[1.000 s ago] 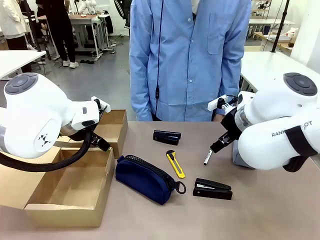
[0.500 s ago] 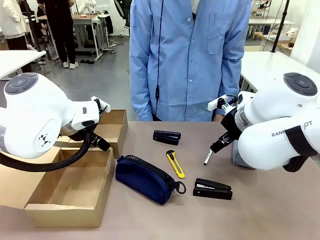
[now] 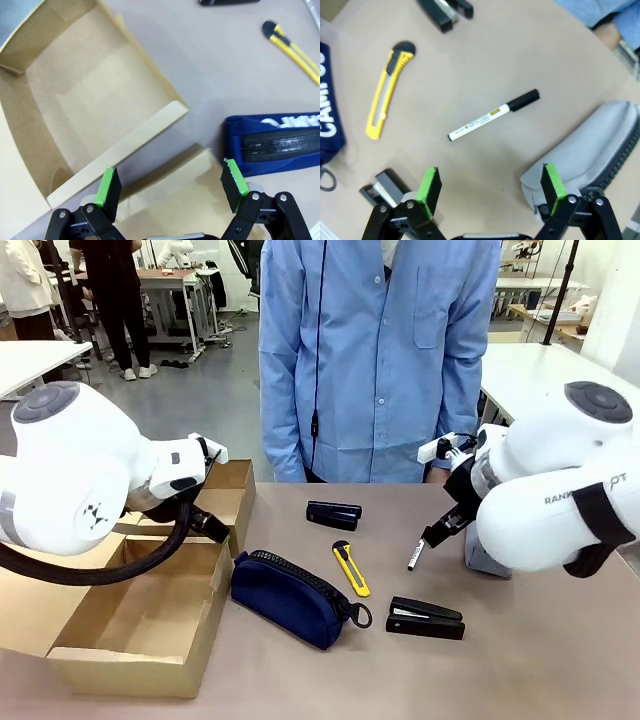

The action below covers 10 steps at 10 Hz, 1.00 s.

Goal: Place items inside the box.
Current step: Pick up a Pencil pouch or Stapler and place it inside the Mailer Box closest to the robot.

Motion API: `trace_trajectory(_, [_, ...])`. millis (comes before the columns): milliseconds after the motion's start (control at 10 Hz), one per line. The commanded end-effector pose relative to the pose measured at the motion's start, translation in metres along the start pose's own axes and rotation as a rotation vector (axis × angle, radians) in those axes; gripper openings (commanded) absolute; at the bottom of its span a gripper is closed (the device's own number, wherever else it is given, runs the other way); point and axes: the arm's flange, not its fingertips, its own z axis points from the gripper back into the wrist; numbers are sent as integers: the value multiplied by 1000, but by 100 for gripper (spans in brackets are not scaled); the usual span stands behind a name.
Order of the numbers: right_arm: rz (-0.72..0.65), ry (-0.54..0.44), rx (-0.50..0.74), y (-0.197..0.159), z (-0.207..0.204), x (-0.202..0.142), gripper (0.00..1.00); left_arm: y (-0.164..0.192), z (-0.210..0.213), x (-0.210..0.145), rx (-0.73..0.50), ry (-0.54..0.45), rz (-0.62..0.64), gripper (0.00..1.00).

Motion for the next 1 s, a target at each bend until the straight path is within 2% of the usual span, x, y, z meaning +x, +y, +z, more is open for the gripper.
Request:
trace_trajectory(0, [-136,-39,13,-13,62,21,100,11,72,7,-66,-110,44,100])
trace_trajectory(100, [-205,-66,-15,-25,93,25,100,14,112,11,-7,-186,107,100])
trace_trajectory(200, [-228,-84,41,-36,122,19,100,14,151,9,5,-251,111,100])
trace_trajectory(300, [-254,-61,177,-48,146,6,100,16,172,0,-57,-263,84,100])
trace_trajectory(400, [-343,-44,356,-71,175,-14,100,22,191,-14,-129,-183,155,100])
trace_trajectory(500, [-530,-75,404,-104,206,-41,100,44,203,-33,-218,-133,272,100])
trace_trajectory(600, [-704,-118,496,-135,235,-81,100,85,217,-65,-379,-151,394,100])
trace_trajectory(700, [-830,-196,597,-165,252,-122,100,123,225,-101,-466,-186,534,100])
trace_trajectory(800, [-962,-273,667,-195,260,-165,100,160,225,-141,-552,-242,660,100])
trace_trajectory(900, [-1055,-325,698,-217,260,-201,100,193,226,-184,-663,-359,789,100])
